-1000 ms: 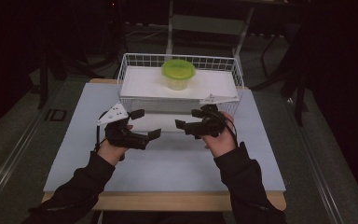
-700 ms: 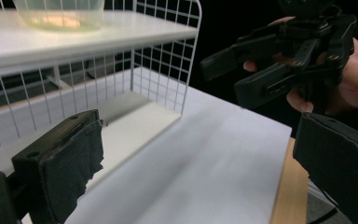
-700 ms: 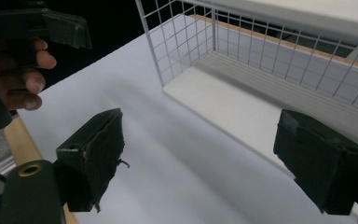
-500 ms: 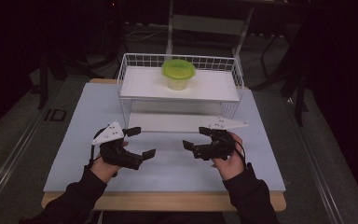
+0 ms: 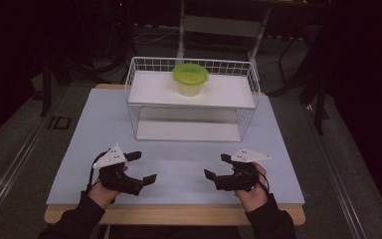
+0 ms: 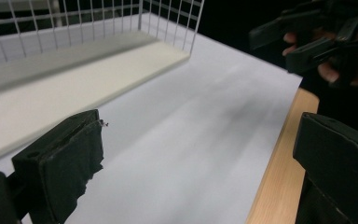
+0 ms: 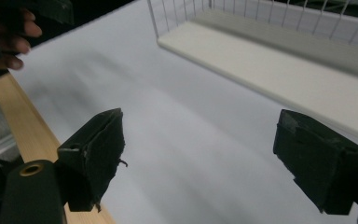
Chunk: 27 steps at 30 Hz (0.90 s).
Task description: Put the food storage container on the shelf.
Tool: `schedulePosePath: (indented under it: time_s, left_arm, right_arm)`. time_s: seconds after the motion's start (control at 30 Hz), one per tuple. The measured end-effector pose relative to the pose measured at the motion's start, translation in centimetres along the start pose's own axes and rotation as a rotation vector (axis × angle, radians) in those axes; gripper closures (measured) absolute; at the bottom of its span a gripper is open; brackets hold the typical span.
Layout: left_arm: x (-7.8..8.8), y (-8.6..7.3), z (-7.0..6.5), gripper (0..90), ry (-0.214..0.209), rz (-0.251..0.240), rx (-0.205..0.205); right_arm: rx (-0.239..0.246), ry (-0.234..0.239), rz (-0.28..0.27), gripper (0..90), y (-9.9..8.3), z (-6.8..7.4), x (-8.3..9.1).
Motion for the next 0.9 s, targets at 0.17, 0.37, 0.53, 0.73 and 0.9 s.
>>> schedulePosePath:
  time_s: [0.17, 0.37, 0.53, 0.73, 0.9]
  left_arm:
    - [0.7, -0.7, 0.1, 2.3, 0.012, 0.021, 0.002]
    - [1.9, -1.3, 0.0, 2.3, 0.032, 0.031, -0.009]
    - [2.3, -2.0, 0.3, 2.3, 0.040, 0.042, -0.014]
    - [2.2, -1.9, 0.3, 2.4, 0.049, 0.026, -0.026]
    - [2.2, -1.9, 0.3, 2.3, 0.049, 0.025, -0.031]
  right_arm:
    - [0.022, -0.011, -0.001, 15.8, -0.7, 0.3, 0.9]
    - [0.036, -0.018, 0.004, 15.8, -1.4, 0.5, 1.9]
    - [0.059, -0.040, 0.000, 15.9, -1.9, 0.3, 2.4]
    - [0.057, -0.045, 0.003, 15.9, -2.2, 0.0, 2.2]
    - [0.060, -0.047, 0.003, 15.9, -2.2, 0.0, 2.1]
Point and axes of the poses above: each handheld gripper's, and its own axes: x roughly backward along the jaws, y roughly out of its top, z roughly to its left, the point moved 4 cm from there along -x, roughly forward along the jaws, and after that the axes turned 15 degrees about -z, right-handed, at the moved point
